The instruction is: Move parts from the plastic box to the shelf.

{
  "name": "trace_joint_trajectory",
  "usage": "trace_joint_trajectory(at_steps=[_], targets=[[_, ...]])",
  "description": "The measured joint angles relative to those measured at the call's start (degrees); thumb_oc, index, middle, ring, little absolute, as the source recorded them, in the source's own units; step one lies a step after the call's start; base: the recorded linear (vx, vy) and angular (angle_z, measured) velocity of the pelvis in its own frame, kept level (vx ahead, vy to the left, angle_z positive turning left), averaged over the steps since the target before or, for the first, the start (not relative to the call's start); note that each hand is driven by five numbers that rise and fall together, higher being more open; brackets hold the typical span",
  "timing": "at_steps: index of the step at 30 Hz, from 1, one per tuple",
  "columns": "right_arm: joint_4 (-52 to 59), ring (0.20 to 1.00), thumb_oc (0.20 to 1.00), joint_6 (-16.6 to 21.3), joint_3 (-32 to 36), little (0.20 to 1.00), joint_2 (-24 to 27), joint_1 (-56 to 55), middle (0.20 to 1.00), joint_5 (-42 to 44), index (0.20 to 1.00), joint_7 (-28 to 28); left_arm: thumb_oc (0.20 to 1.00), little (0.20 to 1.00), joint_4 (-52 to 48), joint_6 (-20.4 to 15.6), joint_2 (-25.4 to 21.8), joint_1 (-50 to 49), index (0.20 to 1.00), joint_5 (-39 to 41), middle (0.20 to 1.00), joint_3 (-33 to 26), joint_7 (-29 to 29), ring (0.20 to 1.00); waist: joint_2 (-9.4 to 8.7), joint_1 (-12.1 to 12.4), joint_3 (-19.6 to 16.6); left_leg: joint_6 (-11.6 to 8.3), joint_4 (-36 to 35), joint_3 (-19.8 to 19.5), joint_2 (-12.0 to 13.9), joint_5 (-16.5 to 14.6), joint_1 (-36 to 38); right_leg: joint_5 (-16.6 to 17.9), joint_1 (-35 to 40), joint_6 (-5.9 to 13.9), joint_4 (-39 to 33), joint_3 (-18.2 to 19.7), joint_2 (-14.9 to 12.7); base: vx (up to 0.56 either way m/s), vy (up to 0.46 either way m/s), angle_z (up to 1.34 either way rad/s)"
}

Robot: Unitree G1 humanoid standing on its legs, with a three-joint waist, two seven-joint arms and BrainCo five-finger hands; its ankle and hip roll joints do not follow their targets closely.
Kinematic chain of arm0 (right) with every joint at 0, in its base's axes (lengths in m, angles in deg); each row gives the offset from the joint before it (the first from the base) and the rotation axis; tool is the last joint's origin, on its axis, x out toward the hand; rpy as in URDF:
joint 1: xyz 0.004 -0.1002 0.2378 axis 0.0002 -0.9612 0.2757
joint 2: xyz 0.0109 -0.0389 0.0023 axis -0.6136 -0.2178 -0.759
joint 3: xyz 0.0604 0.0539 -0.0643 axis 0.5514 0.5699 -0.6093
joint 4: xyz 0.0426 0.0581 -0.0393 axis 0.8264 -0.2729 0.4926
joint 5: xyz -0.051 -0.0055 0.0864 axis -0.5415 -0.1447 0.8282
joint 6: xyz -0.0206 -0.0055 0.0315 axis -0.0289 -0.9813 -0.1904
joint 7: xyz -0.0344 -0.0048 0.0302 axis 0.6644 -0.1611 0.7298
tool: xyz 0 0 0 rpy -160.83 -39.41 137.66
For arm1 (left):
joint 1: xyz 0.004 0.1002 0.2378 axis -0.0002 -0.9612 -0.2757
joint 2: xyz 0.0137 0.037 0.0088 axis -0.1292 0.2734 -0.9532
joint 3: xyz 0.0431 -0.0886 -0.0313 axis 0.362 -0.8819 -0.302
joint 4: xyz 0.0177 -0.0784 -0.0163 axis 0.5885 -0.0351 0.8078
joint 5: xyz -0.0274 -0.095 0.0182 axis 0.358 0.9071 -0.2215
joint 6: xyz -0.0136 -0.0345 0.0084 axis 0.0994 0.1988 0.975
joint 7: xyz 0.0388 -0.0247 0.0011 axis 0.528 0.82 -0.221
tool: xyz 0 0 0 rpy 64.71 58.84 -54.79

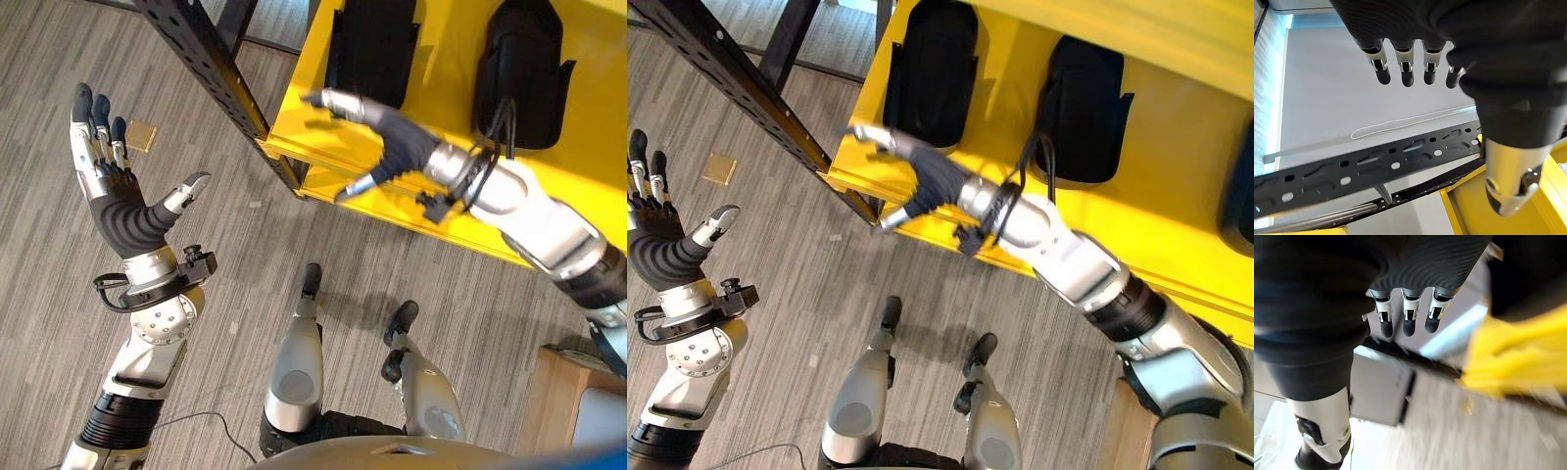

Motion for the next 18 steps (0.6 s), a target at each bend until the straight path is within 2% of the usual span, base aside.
trace_joint_trajectory(at_steps=[7,10,18], targets=[[3.75,1.000,1.000,-2.47,-1.25,1.000,1.02,-8.13,1.000,0.54,1.000,-6.85,1.000,1.000,-0.11,0.05,0.85,0.33,1.000,-0.17,1.000,0.09,-1.04,1.000,-0.28,-2.89,-0.03,0.09,-0.75,1.87,0.40,0.09,1.15,0.08,-0.28,0.02,-0.13,1.31,0.31,-0.03,-0.008,-0.13],[2.56,1.000,1.000,-4.71,-2.47,1.000,1.75,-8.17,1.000,0.55,1.000,-8.68,1.000,1.000,-0.11,0.32,1.36,0.40,1.000,-0.53,1.000,0.21,-1.35,1.000,-0.71,-2.86,0.02,0.09,-0.80,2.12,0.75,0.09,1.46,0.13,-0.21,-0.05,-0.13,1.65,0.67,-0.01,-0.039,-0.06],[0.82,1.000,1.000,-4.86,-4.59,1.000,3.94,-7.27,1.000,-3.07,1.000,-9.37,1.000,1.000,-0.10,1.35,1.08,0.25,1.000,-0.63,1.000,1.09,-2.63,1.000,-2.91,-1.65,0.19,0.01,-0.80,1.95,1.22,0.08,1.13,-0.06,-0.21,0.22,-0.39,1.64,1.17,0.01,-0.042,0.01]])
